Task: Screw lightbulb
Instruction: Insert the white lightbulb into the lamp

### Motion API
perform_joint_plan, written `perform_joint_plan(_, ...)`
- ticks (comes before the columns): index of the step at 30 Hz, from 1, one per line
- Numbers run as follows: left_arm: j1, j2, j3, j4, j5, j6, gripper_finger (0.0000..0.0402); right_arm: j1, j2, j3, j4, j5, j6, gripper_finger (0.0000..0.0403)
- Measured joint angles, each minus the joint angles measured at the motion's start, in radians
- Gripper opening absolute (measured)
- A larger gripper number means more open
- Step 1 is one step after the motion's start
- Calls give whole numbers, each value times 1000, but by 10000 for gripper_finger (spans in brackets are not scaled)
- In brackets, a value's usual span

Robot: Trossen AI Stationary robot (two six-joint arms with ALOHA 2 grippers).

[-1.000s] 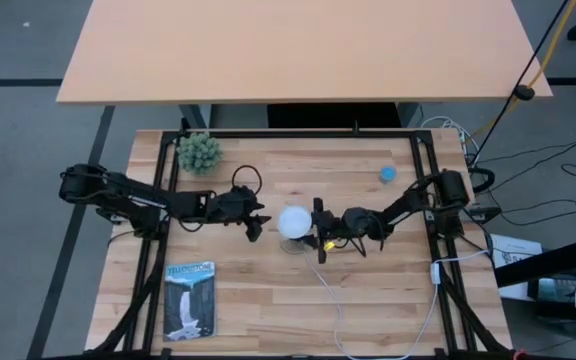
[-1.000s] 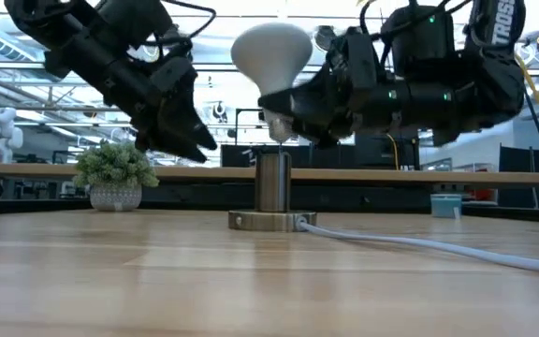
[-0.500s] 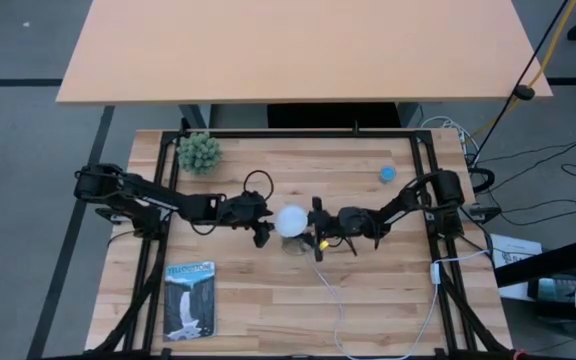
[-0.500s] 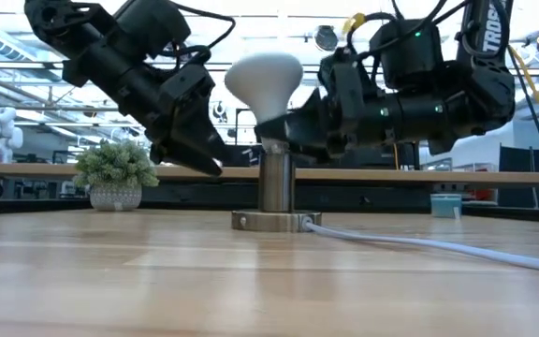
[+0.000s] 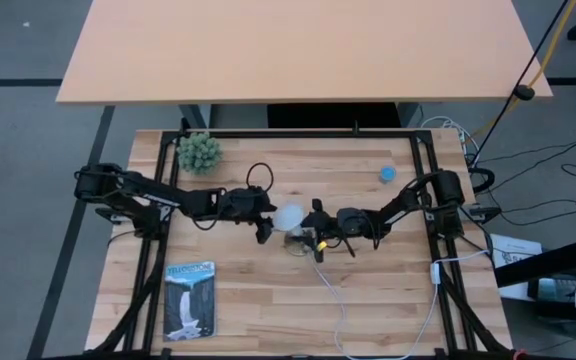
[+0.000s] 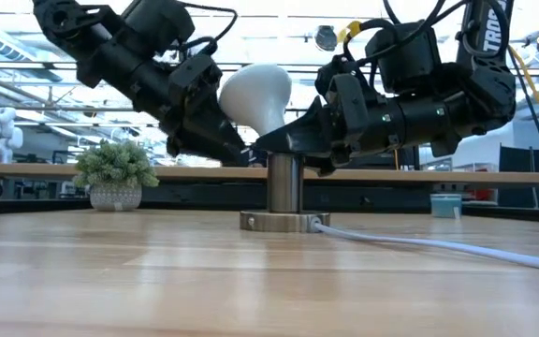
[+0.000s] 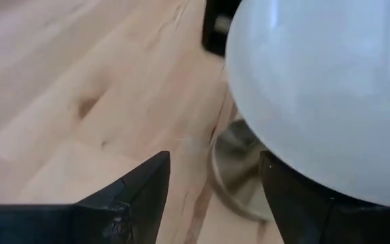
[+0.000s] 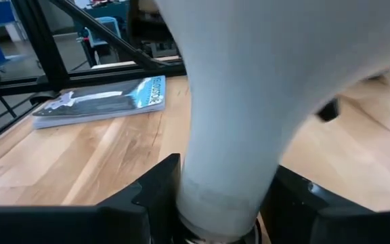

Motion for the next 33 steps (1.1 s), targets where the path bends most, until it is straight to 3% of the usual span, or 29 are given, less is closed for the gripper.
perform_joint_plan(11,-13,0,111,-150,-6,99,231,0,0,0,0,-1,-105,171)
perform_joint_plan(25,-52,0,111,-99,-61,103,231,0,-2,1,-8,3,-234,171)
perform_joint_plan(33,-50,0,111,-97,-62,99,231,0,-2,1,-16,6,-174,171)
